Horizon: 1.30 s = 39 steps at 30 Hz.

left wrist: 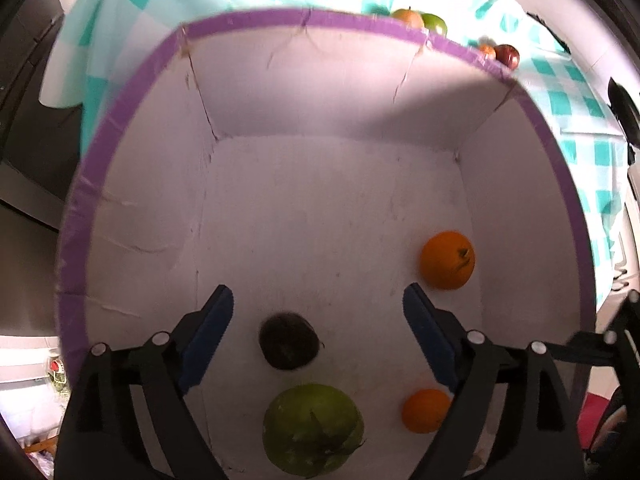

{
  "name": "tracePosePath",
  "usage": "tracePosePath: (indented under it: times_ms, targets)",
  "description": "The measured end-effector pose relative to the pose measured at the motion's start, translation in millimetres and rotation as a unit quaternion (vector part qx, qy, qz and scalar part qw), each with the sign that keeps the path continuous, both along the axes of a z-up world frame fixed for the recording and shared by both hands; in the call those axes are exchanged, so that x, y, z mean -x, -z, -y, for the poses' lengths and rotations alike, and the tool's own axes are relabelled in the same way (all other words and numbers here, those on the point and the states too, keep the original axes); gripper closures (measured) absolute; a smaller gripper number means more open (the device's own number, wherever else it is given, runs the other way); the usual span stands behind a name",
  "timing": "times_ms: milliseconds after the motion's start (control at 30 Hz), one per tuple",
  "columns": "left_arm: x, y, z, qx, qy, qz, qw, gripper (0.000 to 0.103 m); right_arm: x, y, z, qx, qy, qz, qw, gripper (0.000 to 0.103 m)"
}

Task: Organize fruits
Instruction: 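Move both open tools back over the fruits on the table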

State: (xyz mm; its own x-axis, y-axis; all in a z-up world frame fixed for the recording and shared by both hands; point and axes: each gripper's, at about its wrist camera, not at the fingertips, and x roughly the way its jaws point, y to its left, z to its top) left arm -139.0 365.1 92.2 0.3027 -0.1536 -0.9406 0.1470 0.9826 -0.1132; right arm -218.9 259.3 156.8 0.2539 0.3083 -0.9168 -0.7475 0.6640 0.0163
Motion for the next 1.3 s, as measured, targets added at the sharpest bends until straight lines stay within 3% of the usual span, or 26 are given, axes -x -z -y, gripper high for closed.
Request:
tracePosePath:
  times_ms: [267,367,433,467,600,700,733,800,833,967,1067,1200,1300]
  targets:
    - [0.0,-19.0,7.1,-0.042,-0.045,0.028,0.9977,0.010,-19.7,-40.4,57.8,-0.107,0.033,0.028,0.993,0.017]
    - [-1.1,-19.1,13.6,-0.082,-0.104,0.010,0.9911,0.010,-22.7,-45.5,102.9,-0.154,0.057,0.024,0.986,0.016]
    - [-4.8,-25.7,19.4,-0.103,-0.163,0.006,0.9812,0.010,-28.1,-48.9,141.2,-0.174,0.075,0.024,0.982,0.016]
    - [-0.7,-37.8,21.2,-0.110,-0.211,0.018,0.9711,0.010,-33.4,-49.5,162.7,-0.181,0.085,0.023,0.979,0.016]
    - [16.5,-80.8,39.6,-0.093,-0.310,0.073,0.9433,0.010,-54.8,-51.3,231.9,-0.213,0.133,0.027,0.968,0.016]
    - [27.4,-115.0,76.3,-0.109,-0.351,0.135,0.9202,0.009,-66.6,-50.4,279.8,-0.221,0.156,0.031,0.962,0.016]
    - [31.7,-124.2,88.5,-0.108,-0.357,0.153,0.9151,0.003,-70.0,-45.3,293.2,-0.222,0.162,0.030,0.961,0.016]
    - [42.7,-144.0,124.5,-0.100,-0.361,0.201,0.9050,0.002,-70.1,-37.0,325.8,-0.220,0.179,0.023,0.958,0.016]
    - [44.3,-149.9,138.4,-0.096,-0.355,0.216,0.9045,0.002,-70.5,-33.0,337.3,-0.220,0.186,0.019,0.958,0.016]
    - [40.2,-164.1,211.4,-0.079,-0.302,0.265,0.9123,0.002,-64.2,-5.9,385.8,-0.226,0.211,0.000,0.951,0.016]
    - [27.3,-160.4,280.5,-0.054,-0.222,0.255,0.9395,0.002,-60.1,9.1,412.4,-0.225,0.239,-0.010,0.944,0.016]
    - [17.0,-137.9,353.8,-0.039,-0.115,0.218,0.9685,0.002,-55.5,24.2,446.8,-0.219,0.284,-0.015,0.933,0.016]
    - [7.5,-108.1,393.8,-0.041,-0.055,0.184,0.9805,0.002,-52.8,33.4,461.6,-0.198,0.298,-0.003,0.934,0.016]
